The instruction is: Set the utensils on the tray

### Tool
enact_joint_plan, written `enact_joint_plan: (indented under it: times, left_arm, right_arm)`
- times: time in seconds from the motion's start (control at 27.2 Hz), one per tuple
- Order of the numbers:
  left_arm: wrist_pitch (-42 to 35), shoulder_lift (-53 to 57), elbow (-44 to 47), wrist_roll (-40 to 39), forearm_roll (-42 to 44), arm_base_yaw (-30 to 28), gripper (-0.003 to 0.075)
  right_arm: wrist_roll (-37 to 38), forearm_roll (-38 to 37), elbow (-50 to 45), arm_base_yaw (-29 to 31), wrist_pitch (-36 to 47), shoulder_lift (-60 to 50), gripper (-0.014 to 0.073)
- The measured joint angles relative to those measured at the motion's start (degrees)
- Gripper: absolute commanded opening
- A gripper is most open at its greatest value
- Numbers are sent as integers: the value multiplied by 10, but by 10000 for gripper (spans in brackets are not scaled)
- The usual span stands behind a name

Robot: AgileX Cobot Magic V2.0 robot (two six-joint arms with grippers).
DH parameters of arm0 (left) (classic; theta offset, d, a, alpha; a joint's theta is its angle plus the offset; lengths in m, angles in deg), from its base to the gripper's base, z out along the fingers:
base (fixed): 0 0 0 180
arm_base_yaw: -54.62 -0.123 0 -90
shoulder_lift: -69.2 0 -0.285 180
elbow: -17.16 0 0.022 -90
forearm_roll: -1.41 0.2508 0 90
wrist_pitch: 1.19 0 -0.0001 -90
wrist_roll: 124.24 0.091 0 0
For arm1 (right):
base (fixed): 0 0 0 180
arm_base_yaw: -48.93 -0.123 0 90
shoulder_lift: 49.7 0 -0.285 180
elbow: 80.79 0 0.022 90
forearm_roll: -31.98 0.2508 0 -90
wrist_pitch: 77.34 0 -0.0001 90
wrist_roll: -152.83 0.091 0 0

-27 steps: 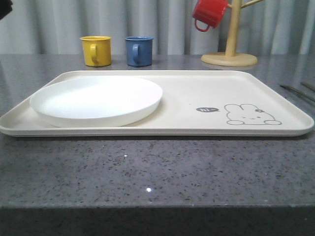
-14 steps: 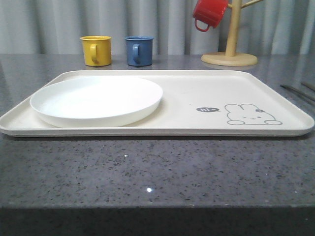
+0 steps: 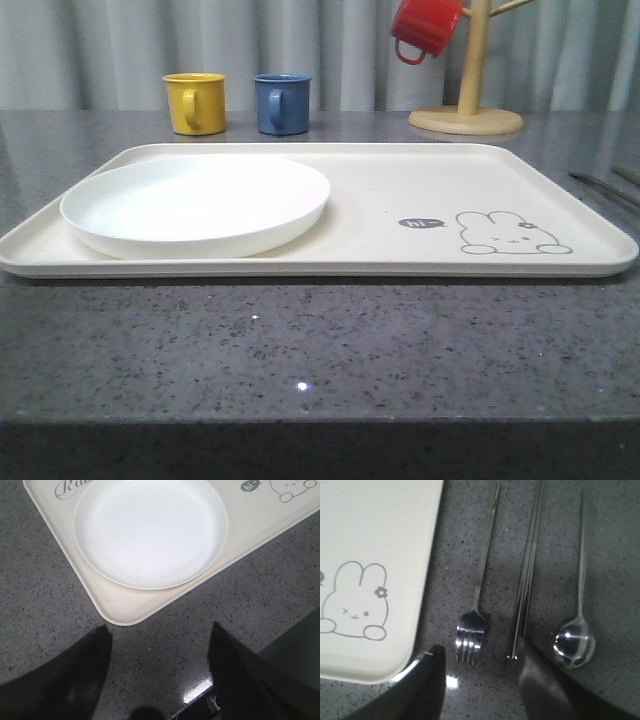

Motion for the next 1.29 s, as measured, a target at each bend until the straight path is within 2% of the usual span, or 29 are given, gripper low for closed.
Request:
enact_joint_plan:
  times: [0.29, 0.84, 1.14, 1.29]
  left_arm:
    - [0, 0, 0, 0, 0, 0, 423]
    - [-1, 0, 0, 0, 0, 0, 423]
    - [-1, 0, 0, 0, 0, 0, 423]
    - [-1, 0, 0, 0, 0, 0, 423]
  right_arm:
    - [0, 0, 50, 0, -19, 133, 370]
    - [0, 0, 104, 0, -17, 238, 366]
    - [0, 0, 116, 0, -17, 266, 259]
    - [0, 0, 118, 0, -17, 272, 241]
